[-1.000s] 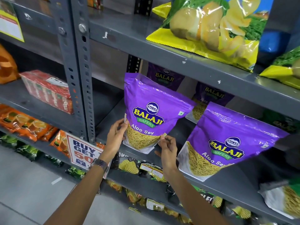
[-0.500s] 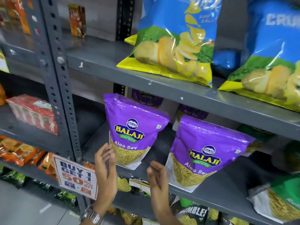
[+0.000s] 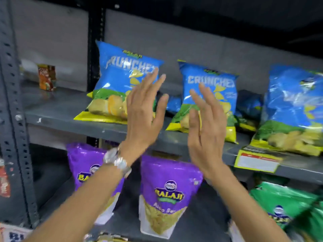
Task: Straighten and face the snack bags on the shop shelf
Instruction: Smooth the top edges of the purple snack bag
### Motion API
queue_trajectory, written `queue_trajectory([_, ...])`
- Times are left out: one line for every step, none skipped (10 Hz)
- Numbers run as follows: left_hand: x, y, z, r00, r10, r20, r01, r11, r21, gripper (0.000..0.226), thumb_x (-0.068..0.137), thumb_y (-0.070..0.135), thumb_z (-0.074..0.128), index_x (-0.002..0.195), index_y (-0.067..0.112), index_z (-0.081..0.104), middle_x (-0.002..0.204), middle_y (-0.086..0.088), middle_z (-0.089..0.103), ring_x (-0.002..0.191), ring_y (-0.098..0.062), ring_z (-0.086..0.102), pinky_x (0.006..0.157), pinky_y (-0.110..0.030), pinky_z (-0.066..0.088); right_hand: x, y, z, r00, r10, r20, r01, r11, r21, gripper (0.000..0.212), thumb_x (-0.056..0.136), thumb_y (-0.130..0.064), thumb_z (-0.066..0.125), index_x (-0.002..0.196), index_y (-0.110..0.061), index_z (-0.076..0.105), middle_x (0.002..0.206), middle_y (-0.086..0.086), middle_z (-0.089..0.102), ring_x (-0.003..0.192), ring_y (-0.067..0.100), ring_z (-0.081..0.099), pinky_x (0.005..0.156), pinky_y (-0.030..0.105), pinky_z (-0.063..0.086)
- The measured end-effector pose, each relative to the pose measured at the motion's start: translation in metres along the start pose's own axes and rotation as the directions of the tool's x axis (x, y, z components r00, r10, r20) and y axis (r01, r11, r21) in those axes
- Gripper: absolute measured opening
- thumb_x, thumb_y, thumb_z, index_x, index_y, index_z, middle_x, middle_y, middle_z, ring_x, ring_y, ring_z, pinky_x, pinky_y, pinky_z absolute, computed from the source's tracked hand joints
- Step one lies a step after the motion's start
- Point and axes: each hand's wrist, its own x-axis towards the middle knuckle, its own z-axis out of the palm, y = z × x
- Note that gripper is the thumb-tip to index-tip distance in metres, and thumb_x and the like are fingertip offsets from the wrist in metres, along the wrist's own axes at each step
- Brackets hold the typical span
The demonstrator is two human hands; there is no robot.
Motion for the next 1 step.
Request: queue_trajectory([0.0565, 0.0098, 0.0249, 0.999, 0.043, -0.007, -0.042, 0.990, 0.136, 0.047, 0.097, 0.033, 0.033, 0.140, 0.013, 0.038, 0.152, -0.010, 0.034, 0.141, -0.021, 0.028, 0.115, -0.039, 0.018, 0.0610, 0.0251, -0.0139, 0.988, -0.058, -0.140, 0.018, 0.962, -0.273, 0.038, 0.098, -0.020, 0.038, 0.131, -0.011, 0.054, 0.143, 0.011, 0.050, 0.135, 0.022, 0.041, 0.107, 0.030, 0.025])
